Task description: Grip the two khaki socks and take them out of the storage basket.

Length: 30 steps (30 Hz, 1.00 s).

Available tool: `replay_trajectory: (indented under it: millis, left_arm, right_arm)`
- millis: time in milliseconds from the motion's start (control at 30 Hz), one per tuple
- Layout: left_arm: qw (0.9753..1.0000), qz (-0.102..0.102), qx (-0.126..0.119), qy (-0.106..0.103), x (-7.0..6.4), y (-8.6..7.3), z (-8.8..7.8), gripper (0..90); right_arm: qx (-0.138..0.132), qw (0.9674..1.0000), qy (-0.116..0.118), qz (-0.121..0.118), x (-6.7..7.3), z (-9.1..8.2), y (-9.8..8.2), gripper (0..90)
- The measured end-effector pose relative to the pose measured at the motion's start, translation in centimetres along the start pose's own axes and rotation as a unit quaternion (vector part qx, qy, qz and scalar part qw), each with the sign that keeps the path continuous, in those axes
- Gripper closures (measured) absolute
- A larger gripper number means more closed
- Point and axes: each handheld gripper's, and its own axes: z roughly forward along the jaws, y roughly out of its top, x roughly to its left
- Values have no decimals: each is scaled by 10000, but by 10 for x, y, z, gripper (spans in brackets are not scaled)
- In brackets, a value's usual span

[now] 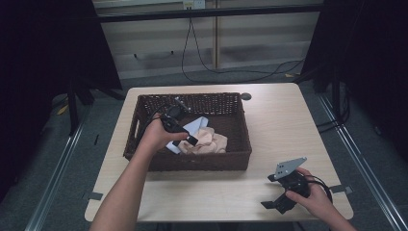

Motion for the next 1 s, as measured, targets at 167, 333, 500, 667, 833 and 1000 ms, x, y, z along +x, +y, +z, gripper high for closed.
replay_trajectory:
  millis: [167, 333, 500, 667, 833, 1000]
  left_arm:
    - [9999, -137, 27, -9, 11, 3, 12, 179]
    - [9997, -116, 201, 123, 17, 5, 24, 260]
    - [9995, -228, 199, 50, 23, 8, 32, 342]
    - [9987, -354, 358, -77, 26, 7, 42, 411]
    - [9972, -498, 506, -233, 28, 6, 46, 740]
    - [9960, -651, 564, -229, 26, 12, 30, 875]
  right_arm:
    - [15, 10000, 17, 17, 1, 0, 0, 24]
    - [-7, 10000, 11, -53, 0, 1, 0, 25]
    - [11, 10000, 45, -31, 0, 0, 0, 25]
    - [-7, 10000, 45, -50, 0, 0, 0, 25]
    - [-19, 10000, 45, -46, -1, -1, -1, 25]
    - [-12, 10000, 47, 2, -1, -2, -1, 25]
